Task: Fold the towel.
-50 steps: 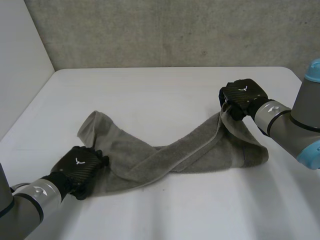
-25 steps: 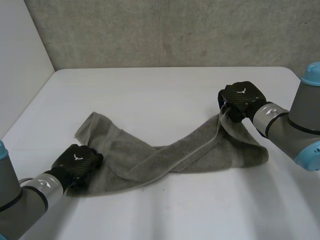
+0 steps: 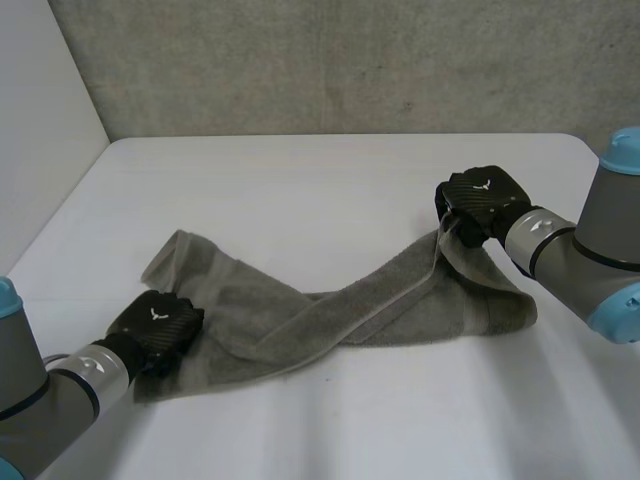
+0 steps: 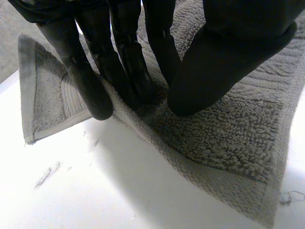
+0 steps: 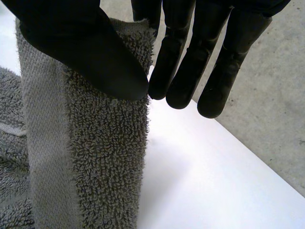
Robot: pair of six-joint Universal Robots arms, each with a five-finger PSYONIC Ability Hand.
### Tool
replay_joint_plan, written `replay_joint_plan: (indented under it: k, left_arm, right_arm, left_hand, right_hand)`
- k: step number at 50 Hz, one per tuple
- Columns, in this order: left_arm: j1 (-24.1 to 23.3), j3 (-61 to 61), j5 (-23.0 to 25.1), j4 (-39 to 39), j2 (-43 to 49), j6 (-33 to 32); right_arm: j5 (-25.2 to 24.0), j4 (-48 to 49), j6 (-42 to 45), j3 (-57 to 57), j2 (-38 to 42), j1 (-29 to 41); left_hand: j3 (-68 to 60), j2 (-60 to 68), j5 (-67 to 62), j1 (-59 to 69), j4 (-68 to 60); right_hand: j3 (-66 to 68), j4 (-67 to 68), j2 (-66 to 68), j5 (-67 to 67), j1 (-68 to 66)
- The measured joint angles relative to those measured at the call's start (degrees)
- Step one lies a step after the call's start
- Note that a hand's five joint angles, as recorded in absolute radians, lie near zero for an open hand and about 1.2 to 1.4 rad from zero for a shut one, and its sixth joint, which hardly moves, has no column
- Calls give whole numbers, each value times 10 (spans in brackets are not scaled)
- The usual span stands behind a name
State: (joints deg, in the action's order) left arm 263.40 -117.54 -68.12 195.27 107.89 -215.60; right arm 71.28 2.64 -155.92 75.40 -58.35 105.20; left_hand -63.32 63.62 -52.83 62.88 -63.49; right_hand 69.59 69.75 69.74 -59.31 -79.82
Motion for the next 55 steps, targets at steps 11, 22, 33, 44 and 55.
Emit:
replay_joint_plan:
  k: [11,22,33,44,55]
  left_arm:
    - [-5,10,0,0,0,1]
    - [-16,35,-2,-7,-71,21]
    - [-27,71,2,-40,-157,102]
    - [-19,179,2,-159,-187,158]
    - [-49,312,-9,-230,37,162]
  right_arm:
    - [0,0,0,-1,-1,-1]
    - [1,-2,0,-5,-8,-1]
    - [0,-41,-1,-18,-91,-12]
    - [2,-260,76,-68,-185,-48]
    - [2,-269,222,-55,-117,-48]
  left_hand:
    - [-60,60,-53,40,-60]
    - [-62,62,-58,40,-62]
    - [-64,62,-61,40,-66]
    - [-64,62,-61,40,-66]
    - [-64,62,-61,40,-66]
  right_hand:
    - [0,0,0,0,0]
    - [0,0,0,0,0]
    - [0,0,0,0,0]
    - [0,0,0,0,0]
    - [0,0,0,0,0]
